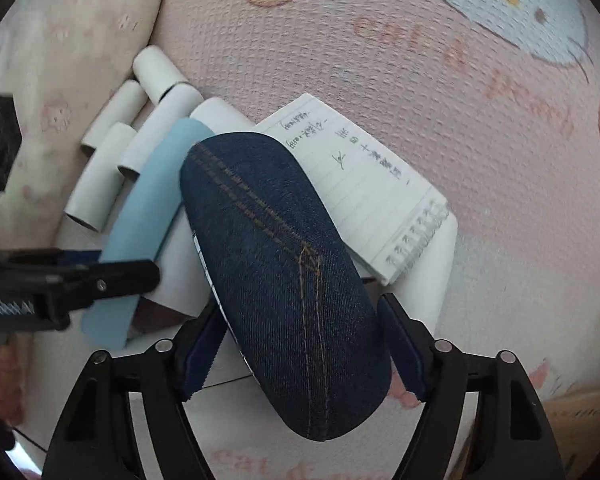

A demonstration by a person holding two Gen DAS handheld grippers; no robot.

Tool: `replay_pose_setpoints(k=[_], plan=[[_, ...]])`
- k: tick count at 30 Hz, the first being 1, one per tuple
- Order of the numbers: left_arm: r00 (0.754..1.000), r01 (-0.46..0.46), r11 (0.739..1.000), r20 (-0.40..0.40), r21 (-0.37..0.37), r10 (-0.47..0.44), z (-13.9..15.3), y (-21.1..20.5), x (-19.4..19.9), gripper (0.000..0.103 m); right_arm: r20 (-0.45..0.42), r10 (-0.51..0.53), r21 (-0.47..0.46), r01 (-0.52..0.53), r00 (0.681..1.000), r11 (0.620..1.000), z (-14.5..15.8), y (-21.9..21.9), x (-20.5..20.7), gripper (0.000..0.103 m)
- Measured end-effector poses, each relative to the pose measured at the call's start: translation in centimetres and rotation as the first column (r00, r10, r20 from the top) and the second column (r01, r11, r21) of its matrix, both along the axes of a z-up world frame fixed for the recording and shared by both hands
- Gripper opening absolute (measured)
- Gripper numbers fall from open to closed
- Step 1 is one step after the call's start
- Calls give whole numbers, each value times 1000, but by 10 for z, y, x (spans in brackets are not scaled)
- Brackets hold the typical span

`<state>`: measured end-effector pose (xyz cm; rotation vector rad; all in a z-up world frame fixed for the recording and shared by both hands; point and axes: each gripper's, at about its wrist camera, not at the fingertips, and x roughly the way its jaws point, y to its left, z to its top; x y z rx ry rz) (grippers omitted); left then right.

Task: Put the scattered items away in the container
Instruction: 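Close the left gripper on the light blue box while the right gripper grasps the denim pouch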

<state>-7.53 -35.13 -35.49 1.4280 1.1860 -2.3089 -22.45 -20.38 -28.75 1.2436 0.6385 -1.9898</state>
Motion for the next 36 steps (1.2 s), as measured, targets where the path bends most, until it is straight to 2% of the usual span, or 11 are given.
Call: replay_pose_setpoints(k=[7,10,12,16,19,22,24,26,29,31,36], plan=[[1000,23,999,17,-47,-22,16,5,29,66,99,-109,-104,120,989,987,17,32,7,65],[998,49,996,46,-69,-46,18,10,58,66,237,-185,-133,221,954,966,15,46,15,59],[997,61,994,46,-96,-57,23,19,70,66,271,-212,-145,258,939,955,12,65,27,58],[995,88,988,59,-125,-81,27,38,98,66,273,-256,-160,306,927,939,20,90,51,57],[988,139,980,81,-140,-129,26,59,96,66,304,-284,-191,350,910,917,26,103,69,52],[984,162,974,106,-160,-147,21,71,107,66,258,-304,-169,352,917,921,31,104,91,51],[980,166,976,132,-138,-148,15,75,114,66,243,-306,-144,347,920,927,30,106,107,50],[977,167,979,150,-119,-149,9,81,122,66,282,-318,-144,367,905,919,23,107,121,49],[971,190,972,176,-140,-164,6,89,130,66,329,-323,-136,383,887,914,11,107,140,46],[964,220,960,188,-175,-187,8,93,134,66,303,-311,-100,354,901,930,7,103,147,38],[953,253,948,222,-195,-208,10,94,139,66,290,-304,-134,353,907,926,15,115,164,38]])
